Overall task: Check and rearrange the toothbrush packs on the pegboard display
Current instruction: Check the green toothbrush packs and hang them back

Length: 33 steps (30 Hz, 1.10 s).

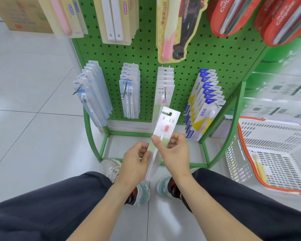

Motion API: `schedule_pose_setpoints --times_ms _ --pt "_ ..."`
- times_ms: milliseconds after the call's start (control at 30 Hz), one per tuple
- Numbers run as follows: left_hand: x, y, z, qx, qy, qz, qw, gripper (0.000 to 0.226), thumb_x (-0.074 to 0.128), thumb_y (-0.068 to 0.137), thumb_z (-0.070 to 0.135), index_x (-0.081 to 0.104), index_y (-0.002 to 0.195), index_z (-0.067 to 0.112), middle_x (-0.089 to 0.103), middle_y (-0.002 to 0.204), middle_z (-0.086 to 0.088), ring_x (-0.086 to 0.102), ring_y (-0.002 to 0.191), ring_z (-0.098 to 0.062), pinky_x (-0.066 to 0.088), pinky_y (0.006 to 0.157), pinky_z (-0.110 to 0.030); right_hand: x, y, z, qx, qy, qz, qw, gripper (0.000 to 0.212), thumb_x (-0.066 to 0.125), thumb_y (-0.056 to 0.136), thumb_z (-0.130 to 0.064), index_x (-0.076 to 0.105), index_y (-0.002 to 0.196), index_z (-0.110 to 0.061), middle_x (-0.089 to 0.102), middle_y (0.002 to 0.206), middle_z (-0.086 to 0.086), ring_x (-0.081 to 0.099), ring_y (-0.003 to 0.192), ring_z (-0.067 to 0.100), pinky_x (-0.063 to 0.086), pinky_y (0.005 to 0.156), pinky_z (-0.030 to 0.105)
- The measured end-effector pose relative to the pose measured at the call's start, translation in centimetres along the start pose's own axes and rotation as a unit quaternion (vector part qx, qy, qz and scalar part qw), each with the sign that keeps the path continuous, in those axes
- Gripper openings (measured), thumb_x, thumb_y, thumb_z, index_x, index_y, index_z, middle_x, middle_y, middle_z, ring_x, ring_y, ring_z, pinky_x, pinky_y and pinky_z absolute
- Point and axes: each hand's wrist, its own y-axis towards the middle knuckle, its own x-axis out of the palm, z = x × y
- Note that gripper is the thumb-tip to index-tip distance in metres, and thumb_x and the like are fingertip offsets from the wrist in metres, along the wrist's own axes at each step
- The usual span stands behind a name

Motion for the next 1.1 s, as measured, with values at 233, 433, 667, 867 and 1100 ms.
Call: schedule_pose_setpoints --times_ms 233,433,667,867,1100 --pt "-0.7 -4.9 -1.9 -0.110 -0.041 -0.140 0.983 0.014 0.058 0.097 0.003 0.066 0.104 0.011 0.076 0.091 0.002 0.069 0.083 -0.009 0.052 0.077 -0.018 -4.9 -2.8 2.4 0.068 -0.027 -0.104 0.992 0.044 0.065 0.093 -0.049 0.062 0.094 -0.005 0.071 0.074 0.016 0.060 0.053 0.022 0.049 0.052 0.033" --pt "-1.1 -7.4 -3.5 -0.186 -0.124 -0.160 0.961 0.018 0.056 0.103 0.020 0.070 0.113 0.018 0.077 0.105 -0.002 0.071 0.103 -0.018 0.053 0.096 -0.038 -5.2 -6.2 5.3 0.122 -0.052 -0.275 0.952 0.026 0.062 0.098 -0.039 0.069 0.099 -0.014 0.074 0.071 0.006 0.064 0.054 0.022 0.048 0.052 0.030" --pt "-0.9 -8.0 -3.3 -0.137 -0.022 -0.098 0.985 0.009 0.058 0.100 0.016 0.063 0.103 0.022 0.073 0.078 -0.007 0.061 0.072 -0.013 0.047 0.071 -0.025 -4.5 -6.0 5.8 -0.091 -0.249 -0.204 0.943 0.039 0.073 0.088 -0.040 0.054 0.122 -0.035 0.056 0.088 -0.014 0.055 0.071 0.010 0.047 0.067 0.019" --pt "-0.2 -11.1 -1.8 -0.091 -0.044 -0.186 0.977 0.041 0.055 0.100 0.009 0.050 0.132 0.035 0.074 0.109 0.018 0.070 0.099 -0.003 0.052 0.085 -0.016 -4.3 -8.9 6.8 -0.060 -0.315 -0.210 0.924 0.008 0.050 0.098 -0.026 0.048 0.104 -0.021 0.060 0.063 -0.007 0.061 0.064 0.021 0.051 0.064 0.042" --pt "0.6 -11.9 -1.7 -0.072 -0.023 -0.174 0.982 0.058 0.051 0.097 0.001 0.044 0.127 0.050 0.073 0.082 0.021 0.067 0.073 0.000 0.044 0.068 -0.010 -4.9 -9.5 7.2 0.010 -0.225 -0.178 0.958 0.018 0.048 0.104 -0.035 0.048 0.091 -0.021 0.065 0.069 0.000 0.063 0.063 0.015 0.049 0.058 0.035"
